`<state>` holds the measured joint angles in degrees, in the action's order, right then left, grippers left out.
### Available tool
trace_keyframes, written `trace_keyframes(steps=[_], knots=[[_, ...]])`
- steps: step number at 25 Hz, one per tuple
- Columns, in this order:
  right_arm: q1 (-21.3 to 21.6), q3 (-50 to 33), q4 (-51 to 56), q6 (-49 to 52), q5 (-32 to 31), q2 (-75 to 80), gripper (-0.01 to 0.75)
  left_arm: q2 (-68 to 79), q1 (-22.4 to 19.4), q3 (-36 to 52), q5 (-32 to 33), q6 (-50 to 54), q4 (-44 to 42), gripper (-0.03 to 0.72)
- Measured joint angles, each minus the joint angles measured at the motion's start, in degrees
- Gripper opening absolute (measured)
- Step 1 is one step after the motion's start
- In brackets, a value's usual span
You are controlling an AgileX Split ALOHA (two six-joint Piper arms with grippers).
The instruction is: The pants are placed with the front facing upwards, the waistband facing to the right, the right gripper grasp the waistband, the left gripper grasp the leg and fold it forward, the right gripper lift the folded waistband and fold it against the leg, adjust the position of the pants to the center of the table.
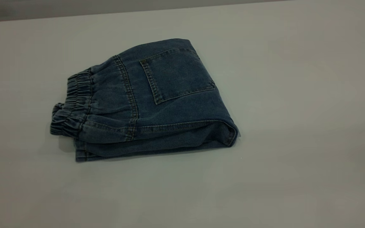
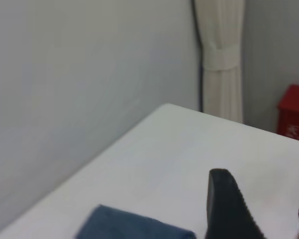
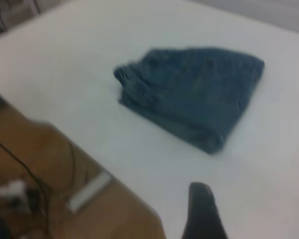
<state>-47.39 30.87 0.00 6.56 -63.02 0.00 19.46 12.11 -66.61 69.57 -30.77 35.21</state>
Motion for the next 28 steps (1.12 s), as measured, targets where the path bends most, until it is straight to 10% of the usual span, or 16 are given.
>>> trace_keyframes(steps=[10,28], knots=[[0.00,-1.29,-1.26,0.34,1.05,0.00,0.398,-10.95,0.00,20.38,-3.68,19.50,-21.88,0.328],[1.53,-1.29,-1.39,0.43,1.15,0.00,0.398,-12.15,0.00,37.12,-8.72,25.80,-26.71,0.326]])
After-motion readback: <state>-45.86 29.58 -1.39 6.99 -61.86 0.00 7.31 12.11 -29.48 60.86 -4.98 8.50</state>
